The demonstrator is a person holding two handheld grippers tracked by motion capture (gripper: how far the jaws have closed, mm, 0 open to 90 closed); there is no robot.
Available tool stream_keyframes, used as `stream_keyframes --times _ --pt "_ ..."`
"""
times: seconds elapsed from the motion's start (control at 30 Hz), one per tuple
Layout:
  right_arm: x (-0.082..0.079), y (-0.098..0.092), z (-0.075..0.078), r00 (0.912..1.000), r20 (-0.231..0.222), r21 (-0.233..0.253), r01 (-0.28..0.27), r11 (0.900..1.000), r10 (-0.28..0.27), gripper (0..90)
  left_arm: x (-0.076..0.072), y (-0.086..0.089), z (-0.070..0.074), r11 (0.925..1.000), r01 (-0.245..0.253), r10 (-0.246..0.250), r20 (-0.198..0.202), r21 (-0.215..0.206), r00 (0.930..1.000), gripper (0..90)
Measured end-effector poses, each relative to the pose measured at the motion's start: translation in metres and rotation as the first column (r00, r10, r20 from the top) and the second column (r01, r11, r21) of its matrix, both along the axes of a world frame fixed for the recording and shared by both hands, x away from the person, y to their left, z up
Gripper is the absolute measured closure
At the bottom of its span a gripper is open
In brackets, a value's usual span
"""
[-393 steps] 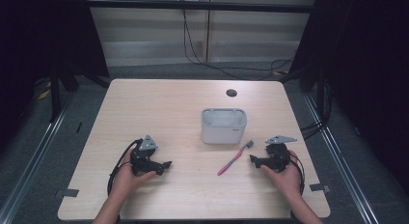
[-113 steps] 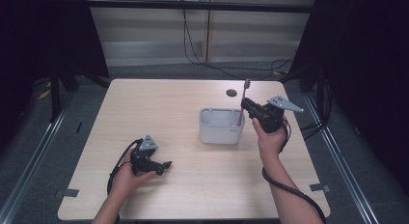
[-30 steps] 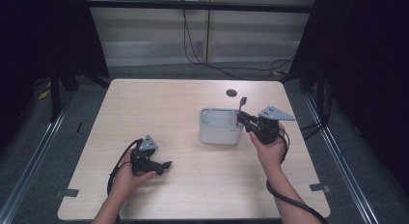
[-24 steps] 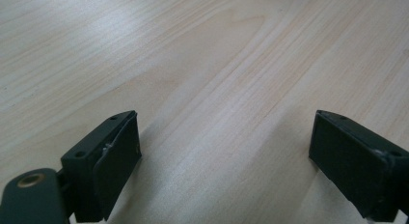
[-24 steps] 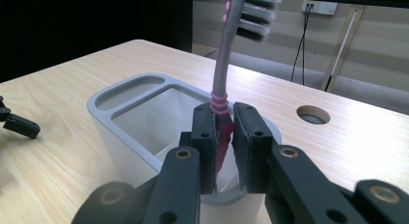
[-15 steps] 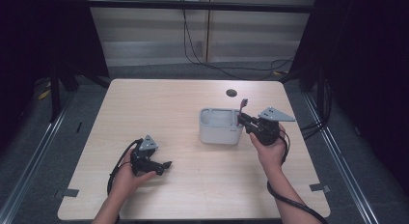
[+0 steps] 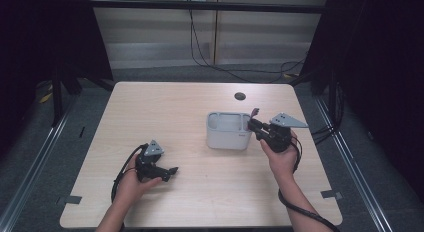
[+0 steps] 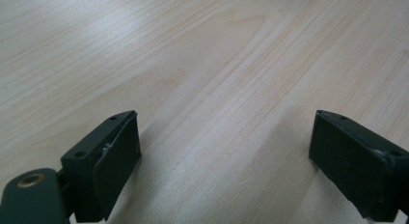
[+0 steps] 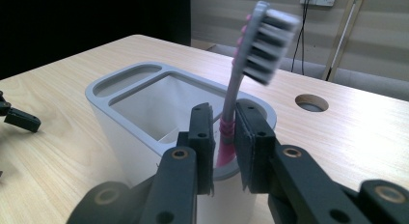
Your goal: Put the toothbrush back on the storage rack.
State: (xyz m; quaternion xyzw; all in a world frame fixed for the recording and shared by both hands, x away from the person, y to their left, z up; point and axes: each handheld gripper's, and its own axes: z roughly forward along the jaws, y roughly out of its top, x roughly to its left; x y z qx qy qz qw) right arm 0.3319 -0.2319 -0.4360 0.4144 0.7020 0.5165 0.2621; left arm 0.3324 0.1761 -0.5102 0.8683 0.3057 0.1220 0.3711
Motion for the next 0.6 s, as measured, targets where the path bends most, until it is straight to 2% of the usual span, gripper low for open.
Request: stream_keyframes --times 0.6 --pt "-0.0043 -0.0019 -0.0028 1.0 0.001 0.007 0.004 1.0 -0.004 76.8 0.0 0.0 0.0001 1.0 0.001 -0.001 0.0 0.001 1.0 10.4"
